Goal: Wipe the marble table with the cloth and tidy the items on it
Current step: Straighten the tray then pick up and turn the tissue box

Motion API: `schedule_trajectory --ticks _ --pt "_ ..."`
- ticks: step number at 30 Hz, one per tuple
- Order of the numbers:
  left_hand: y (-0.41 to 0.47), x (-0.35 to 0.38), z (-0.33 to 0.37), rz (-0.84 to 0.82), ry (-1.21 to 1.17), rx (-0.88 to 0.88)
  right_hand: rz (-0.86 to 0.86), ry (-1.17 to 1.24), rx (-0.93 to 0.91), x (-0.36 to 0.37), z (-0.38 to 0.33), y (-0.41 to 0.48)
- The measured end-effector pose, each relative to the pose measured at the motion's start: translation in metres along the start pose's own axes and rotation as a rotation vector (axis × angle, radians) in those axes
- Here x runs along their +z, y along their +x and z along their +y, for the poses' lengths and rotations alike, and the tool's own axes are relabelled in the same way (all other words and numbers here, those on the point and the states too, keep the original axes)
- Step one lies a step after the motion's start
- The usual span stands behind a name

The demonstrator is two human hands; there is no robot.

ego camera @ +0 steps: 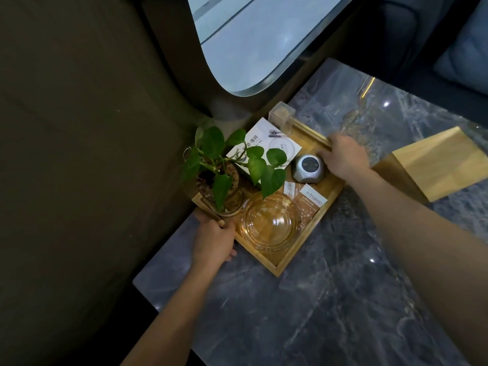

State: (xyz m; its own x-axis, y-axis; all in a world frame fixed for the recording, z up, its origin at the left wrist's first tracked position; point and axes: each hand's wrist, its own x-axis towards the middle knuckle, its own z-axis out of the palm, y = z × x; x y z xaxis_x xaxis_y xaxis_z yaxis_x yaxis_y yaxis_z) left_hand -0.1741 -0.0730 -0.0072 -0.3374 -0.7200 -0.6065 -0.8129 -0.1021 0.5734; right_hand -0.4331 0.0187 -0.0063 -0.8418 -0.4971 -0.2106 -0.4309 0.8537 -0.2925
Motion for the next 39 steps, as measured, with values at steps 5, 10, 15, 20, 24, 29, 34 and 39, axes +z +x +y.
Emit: schedule_trajectory --ticks 5,10,15,20,24,29,34,39 --pt "0.004 0.005 -0.007 0.001 -0.089 -0.001 0.041 -0.003 0.038 0.003 -0.005 0.009" --pt "0.003 0.007 -0.010 0.031 -0.083 0.059 0.104 -0.046 0.009 0.004 -0.007 0.008" --pt "0.001 0.006 -0.013 0.053 -0.071 0.080 0.174 -0.034 -0.011 0.007 -0.006 -0.001" --pt "-0.008 -0.001 -0.021 0.106 0.012 0.091 0.204 -0.038 -0.068 0.012 -0.004 -0.010" --pt "-0.020 -0.010 -0.033 0.123 0.023 0.107 0.170 -0.048 -0.069 0.019 -0.009 -0.023" --pt "-0.031 -0.025 -0.057 0.216 0.016 0.110 0.157 -0.045 -0.103 0.025 -0.022 -0.042" --pt "-0.049 -0.039 -0.076 0.231 -0.004 0.090 0.184 -0.042 -0.183 0.035 -0.037 -0.066" --pt "-0.065 -0.052 -0.094 0.282 -0.005 0.045 0.186 -0.027 -0.195 0.045 -0.048 -0.090"
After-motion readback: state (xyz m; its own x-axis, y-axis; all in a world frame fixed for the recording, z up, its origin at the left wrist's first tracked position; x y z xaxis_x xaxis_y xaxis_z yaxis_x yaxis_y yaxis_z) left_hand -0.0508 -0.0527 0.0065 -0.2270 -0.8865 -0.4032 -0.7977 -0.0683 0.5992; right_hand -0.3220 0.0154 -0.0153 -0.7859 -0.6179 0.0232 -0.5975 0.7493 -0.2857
